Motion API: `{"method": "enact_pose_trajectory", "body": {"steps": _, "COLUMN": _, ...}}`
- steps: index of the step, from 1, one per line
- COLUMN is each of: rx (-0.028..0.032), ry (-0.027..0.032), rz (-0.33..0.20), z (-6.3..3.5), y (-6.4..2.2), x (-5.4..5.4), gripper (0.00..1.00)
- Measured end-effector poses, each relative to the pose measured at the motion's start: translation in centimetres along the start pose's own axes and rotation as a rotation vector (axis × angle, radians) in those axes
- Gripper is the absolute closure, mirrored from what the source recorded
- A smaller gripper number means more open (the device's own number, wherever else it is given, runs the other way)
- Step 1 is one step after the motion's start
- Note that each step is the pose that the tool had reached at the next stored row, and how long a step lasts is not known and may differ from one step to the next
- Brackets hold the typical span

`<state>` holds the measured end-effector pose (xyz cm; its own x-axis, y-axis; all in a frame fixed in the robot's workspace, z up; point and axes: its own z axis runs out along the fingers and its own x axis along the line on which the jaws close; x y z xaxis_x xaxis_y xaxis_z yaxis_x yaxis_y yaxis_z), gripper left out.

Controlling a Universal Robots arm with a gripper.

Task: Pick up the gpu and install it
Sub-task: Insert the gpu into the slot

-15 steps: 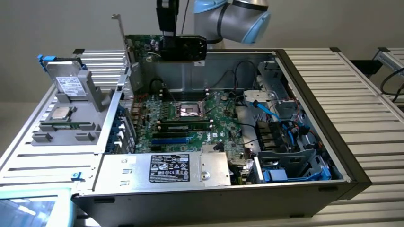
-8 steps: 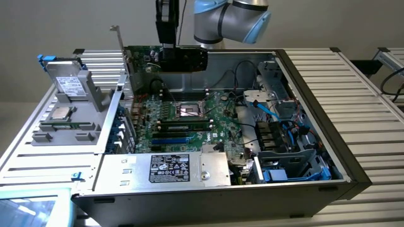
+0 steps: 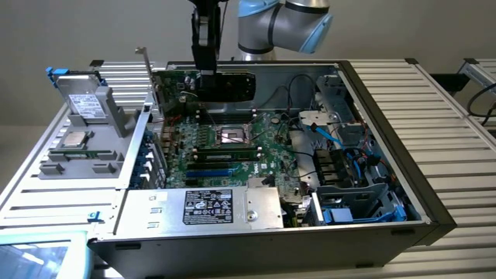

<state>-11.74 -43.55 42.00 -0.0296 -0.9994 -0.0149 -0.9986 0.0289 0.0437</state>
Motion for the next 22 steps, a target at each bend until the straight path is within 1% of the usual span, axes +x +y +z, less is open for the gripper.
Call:
{"method": "enact_pose_trajectory", "body": {"steps": 4, "rx": 0.0, "ry": 0.0001, "rz": 0.0, "z": 0.73, "y": -0.05, "x": 0.6, "gripper": 0.72}}
{"method": "enact_pose_trajectory", "body": {"steps": 8, "rx": 0.0, "ry": 0.0, "rz": 0.0, "z": 1.45, "y": -0.09, "x": 1.0, "gripper": 0.72}}
{"method": "enact_pose_trajectory", "body": {"steps": 22, "rx": 0.0, "ry": 0.0, "rz": 0.0, "z": 3.99, "y": -0.21, "x": 1.3, "gripper": 0.72}}
